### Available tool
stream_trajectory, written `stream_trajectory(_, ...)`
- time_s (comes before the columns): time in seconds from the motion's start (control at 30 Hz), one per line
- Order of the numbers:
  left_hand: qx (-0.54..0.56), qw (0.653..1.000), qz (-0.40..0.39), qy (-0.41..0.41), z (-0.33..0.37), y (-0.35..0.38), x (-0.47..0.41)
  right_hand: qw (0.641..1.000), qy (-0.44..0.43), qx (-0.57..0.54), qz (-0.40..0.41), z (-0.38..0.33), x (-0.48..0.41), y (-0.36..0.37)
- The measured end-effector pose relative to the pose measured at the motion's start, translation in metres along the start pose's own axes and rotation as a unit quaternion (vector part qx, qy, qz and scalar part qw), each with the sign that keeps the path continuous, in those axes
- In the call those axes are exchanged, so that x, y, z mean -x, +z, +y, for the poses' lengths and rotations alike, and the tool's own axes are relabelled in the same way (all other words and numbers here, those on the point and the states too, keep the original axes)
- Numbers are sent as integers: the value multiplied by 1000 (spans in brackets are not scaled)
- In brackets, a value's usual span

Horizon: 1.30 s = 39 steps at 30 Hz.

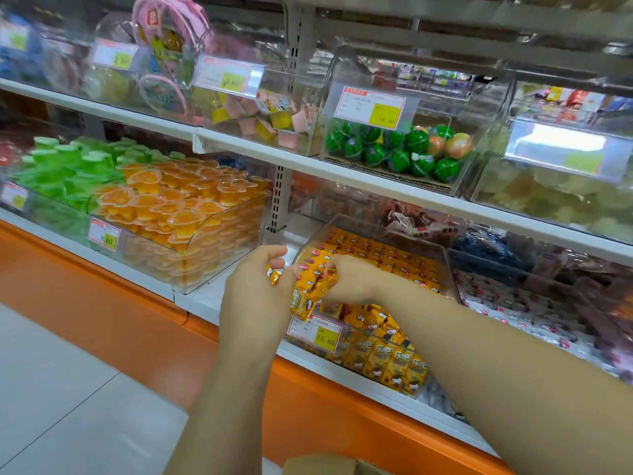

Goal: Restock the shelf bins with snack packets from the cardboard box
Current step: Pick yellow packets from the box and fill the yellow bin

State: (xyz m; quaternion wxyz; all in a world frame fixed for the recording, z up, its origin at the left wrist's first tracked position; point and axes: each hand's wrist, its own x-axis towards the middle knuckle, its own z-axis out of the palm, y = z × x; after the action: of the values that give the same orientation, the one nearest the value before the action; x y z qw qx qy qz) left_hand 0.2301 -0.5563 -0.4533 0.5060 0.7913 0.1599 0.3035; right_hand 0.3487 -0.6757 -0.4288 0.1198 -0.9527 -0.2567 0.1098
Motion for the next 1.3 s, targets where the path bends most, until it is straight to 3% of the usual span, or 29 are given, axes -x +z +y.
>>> stream_trajectory(0.17, 1, 1000, 0, -1, 1, -2, -3, 994, -47, -97, 28, 18, 16, 3)
stream_trajectory(0.33, -3, 1000, -3, -3, 2, -2, -2, 997, -52, -27, 41, 4, 19, -1)
stream_trajectory(0.5, -14, 1000, -2, -5, 0, -3, -2, 993, -24, -61, 94, -9, 15, -15)
stream_trajectory(0.8, -4, 1000, 4, -1, 0, -4, -1, 996, 46, 55, 48, -5, 0, 3)
stream_trajectory(0.97, -4, 1000, 7, -6, -2, -3, -1, 986, 4, 167, -20, 3, -9, 13)
stream_trajectory(1.1, -1, 1000, 3, -6, 0, -6, -1, 993, -24, 115, 8, 7, -6, 20)
stream_trajectory(1.17, 0, 1000, 6, -1, -1, -9, -2, 995, -14, 63, 77, 8, 2, 12)
stream_trajectory(1.23, -4, 1000, 7, 4, -4, -10, -4, 988, -12, 70, 135, 10, 9, 7)
stream_trajectory(1.3, -5, 1000, 7, 4, -6, -9, -5, 987, -24, 88, 135, 10, 14, 12)
